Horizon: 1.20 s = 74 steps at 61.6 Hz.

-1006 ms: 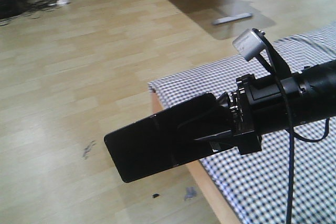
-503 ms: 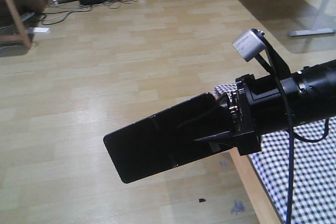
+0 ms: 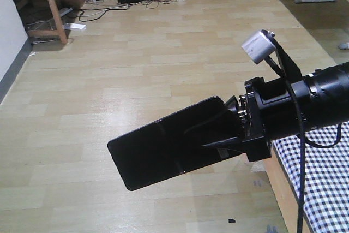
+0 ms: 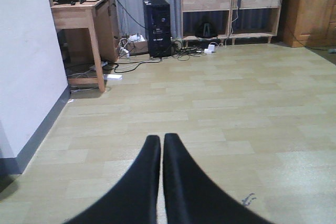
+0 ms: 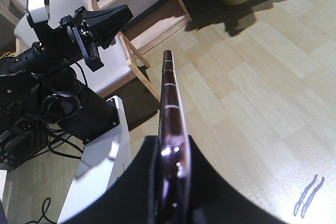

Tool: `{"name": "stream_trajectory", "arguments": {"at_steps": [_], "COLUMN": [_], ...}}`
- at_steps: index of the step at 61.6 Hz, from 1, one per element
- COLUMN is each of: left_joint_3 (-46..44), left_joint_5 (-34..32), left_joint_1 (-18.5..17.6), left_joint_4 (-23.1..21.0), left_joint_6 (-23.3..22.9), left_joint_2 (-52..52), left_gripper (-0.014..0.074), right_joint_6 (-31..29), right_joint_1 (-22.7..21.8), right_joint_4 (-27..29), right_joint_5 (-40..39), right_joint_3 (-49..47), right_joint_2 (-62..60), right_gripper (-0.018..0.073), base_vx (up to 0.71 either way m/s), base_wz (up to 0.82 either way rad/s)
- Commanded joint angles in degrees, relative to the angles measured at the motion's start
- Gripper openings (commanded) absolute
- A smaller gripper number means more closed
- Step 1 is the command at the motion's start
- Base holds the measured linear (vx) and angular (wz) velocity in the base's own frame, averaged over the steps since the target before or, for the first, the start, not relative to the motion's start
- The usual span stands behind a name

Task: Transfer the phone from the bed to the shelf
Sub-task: 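Drive the base to the wooden shelf holding the phone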

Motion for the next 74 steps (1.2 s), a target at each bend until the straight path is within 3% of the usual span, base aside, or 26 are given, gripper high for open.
{"name": "stream_trajectory", "arguments": {"at_steps": [1, 74], "left_joint_3": [0.41, 0.41], "left_joint_5": [-4.04, -4.04], "left_joint_1": [0.07, 0.07], "left_joint_4": [-0.58, -0.58], "left_joint_6": [0.00, 0.00], "left_joint_2": [-0.29, -0.29], "left_gripper": [0.0001, 0.0001], "right_joint_6": [-0.34, -0.34], "right_joint_1": [0.01, 0.01], "right_joint_4": [5.10, 5.04], "right_joint_5": [4.30, 4.30], "right_joint_3": [-1.60, -1.60], "right_joint_2": [-1.76, -1.76], "right_gripper": [-0.0002, -0.0002], "base_vx": [0.08, 0.23], "base_wz": [0.14, 0.02]}}
